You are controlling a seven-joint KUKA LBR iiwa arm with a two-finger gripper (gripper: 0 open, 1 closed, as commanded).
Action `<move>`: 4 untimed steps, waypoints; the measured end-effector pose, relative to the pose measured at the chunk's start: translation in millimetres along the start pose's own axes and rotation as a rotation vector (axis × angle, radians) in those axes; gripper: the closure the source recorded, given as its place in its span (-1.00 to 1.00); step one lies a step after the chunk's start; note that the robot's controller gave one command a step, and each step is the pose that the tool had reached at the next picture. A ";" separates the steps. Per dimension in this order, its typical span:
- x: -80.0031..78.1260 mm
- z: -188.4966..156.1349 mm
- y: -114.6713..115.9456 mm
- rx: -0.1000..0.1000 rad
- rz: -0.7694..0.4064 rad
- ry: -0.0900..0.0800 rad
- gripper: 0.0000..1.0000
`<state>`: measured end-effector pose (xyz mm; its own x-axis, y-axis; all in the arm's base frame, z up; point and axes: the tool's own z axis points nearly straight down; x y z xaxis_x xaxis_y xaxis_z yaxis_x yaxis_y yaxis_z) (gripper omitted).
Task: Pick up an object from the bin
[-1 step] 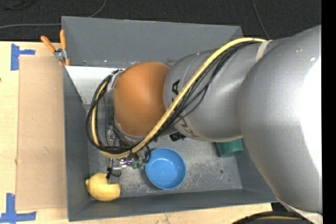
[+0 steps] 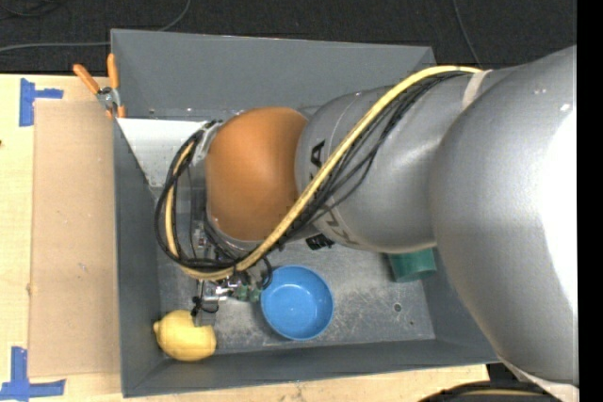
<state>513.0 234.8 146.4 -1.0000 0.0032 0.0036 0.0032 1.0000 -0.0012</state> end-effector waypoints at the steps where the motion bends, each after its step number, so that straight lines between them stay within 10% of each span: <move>1: 21.9 50.8 8.8 0.001 -0.128 0.001 -1.00; 2: 43.1 42.1 11.8 -0.001 -0.254 -0.006 -1.00; 3: 25.8 45.9 7.6 -0.001 -0.007 -0.007 -1.00; 4: 33.0 75.8 8.9 -0.003 -0.106 -0.013 -1.00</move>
Offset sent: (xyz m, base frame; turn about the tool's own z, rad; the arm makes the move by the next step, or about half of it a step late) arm -0.0433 0.0125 -0.0414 -0.2572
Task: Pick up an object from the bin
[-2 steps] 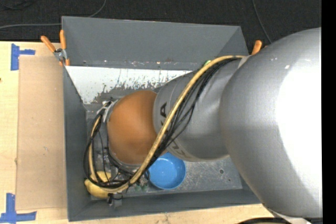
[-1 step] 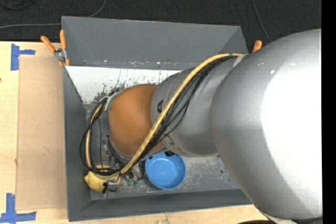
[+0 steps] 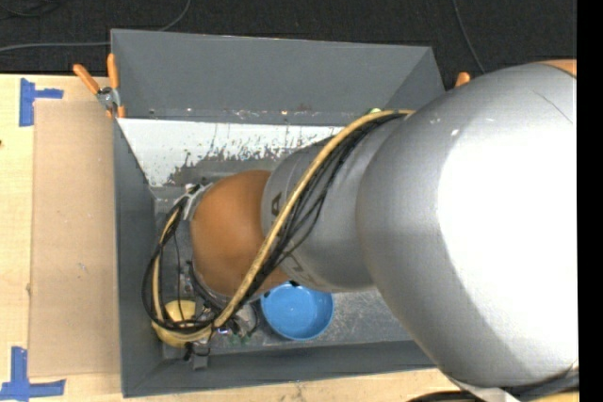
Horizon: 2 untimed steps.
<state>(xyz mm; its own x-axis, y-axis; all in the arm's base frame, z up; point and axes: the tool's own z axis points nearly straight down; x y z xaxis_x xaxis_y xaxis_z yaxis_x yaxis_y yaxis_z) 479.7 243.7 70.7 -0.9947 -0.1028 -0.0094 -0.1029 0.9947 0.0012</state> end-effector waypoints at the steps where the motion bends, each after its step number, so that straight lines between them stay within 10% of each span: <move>1: -8.2 2.4 -1.8 0.002 0.247 0.017 1.00; 2: -8.2 2.4 -1.7 0.002 0.247 0.017 1.00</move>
Offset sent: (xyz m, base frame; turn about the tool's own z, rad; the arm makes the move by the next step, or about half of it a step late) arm 0.0000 0.0000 0.0000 0.0000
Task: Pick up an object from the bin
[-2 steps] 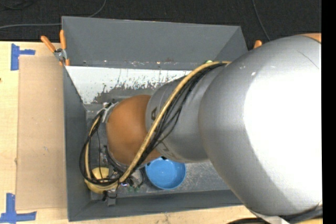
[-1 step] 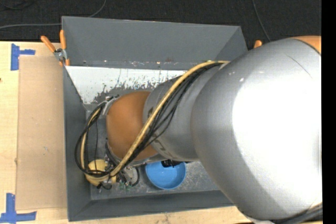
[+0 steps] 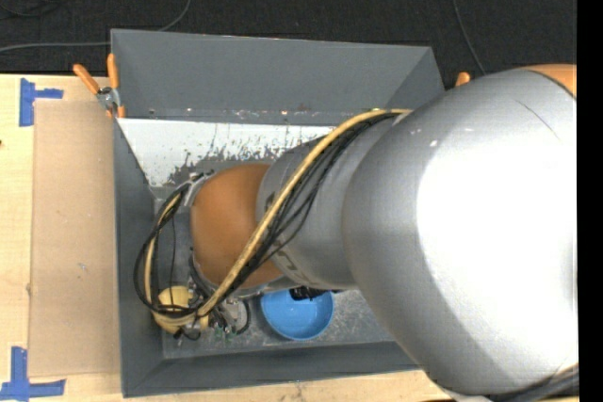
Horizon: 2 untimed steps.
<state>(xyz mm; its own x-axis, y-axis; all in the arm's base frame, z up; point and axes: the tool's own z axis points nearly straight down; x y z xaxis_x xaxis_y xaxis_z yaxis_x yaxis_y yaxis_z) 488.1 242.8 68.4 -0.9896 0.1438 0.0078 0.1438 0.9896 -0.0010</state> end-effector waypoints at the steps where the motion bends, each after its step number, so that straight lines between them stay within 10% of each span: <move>1: -0.3 -9.9 -0.9 0.001 0.002 0.000 1.00; 2: -0.4 -20.0 -1.4 0.001 0.004 0.001 1.00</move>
Offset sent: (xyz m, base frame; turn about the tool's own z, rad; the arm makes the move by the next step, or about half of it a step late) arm 0.0000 -0.0007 0.0239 0.0012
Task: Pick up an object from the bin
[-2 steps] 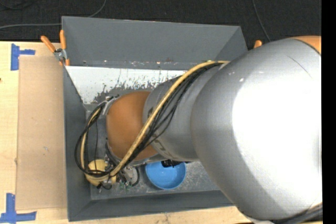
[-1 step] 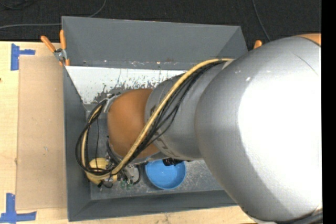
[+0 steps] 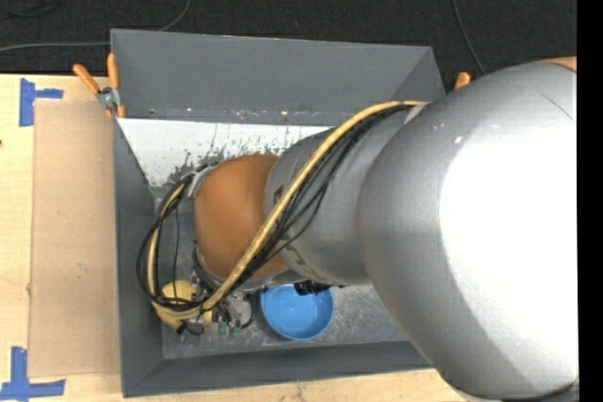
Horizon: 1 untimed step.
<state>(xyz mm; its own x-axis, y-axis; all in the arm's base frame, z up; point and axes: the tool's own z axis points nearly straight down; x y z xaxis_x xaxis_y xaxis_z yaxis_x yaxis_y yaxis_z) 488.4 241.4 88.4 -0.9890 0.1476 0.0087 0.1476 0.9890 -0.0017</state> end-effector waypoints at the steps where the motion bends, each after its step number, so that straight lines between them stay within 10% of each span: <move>1: 0.7 -22.3 -0.8 0.002 0.001 0.003 1.00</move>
Offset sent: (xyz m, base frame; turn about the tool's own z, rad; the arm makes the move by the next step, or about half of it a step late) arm -0.0010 -0.0009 0.0269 0.0010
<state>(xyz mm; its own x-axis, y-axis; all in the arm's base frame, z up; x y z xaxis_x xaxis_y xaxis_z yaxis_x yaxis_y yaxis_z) 487.8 240.7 110.8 -0.9888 0.1486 0.0113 0.1486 0.9889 -0.0034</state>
